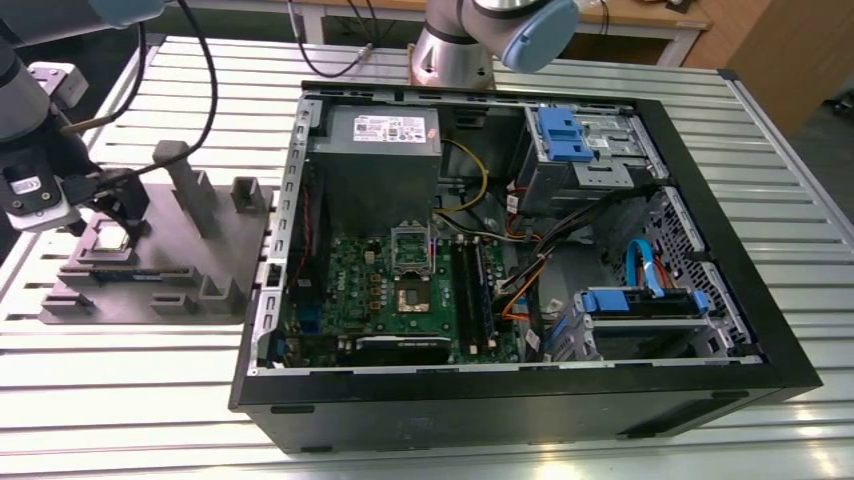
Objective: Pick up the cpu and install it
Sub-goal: 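Pick up the cpu and move it towards the insertion slot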
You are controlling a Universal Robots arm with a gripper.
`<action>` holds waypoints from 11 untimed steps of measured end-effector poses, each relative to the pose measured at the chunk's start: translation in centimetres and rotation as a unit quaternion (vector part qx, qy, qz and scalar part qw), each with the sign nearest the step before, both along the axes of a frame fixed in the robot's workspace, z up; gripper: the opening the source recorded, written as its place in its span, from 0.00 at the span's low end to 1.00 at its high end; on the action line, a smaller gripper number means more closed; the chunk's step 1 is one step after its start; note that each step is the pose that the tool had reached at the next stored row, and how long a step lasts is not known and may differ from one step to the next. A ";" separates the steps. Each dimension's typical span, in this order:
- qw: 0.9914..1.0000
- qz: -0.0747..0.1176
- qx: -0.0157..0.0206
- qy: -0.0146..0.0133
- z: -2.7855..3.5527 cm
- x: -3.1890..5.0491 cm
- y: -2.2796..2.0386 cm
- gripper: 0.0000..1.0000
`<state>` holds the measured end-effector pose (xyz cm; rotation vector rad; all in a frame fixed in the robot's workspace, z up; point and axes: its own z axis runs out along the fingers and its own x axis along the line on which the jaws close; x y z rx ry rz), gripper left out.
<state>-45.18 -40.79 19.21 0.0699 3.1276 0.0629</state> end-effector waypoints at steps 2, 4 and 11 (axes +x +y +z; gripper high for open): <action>1.000 0.000 0.000 0.000 -0.20 -0.05 -0.01 0.71; 1.000 0.000 0.000 0.000 -0.42 -0.09 -0.01 0.71; 1.000 0.000 0.000 0.000 -0.99 -0.18 -0.01 0.71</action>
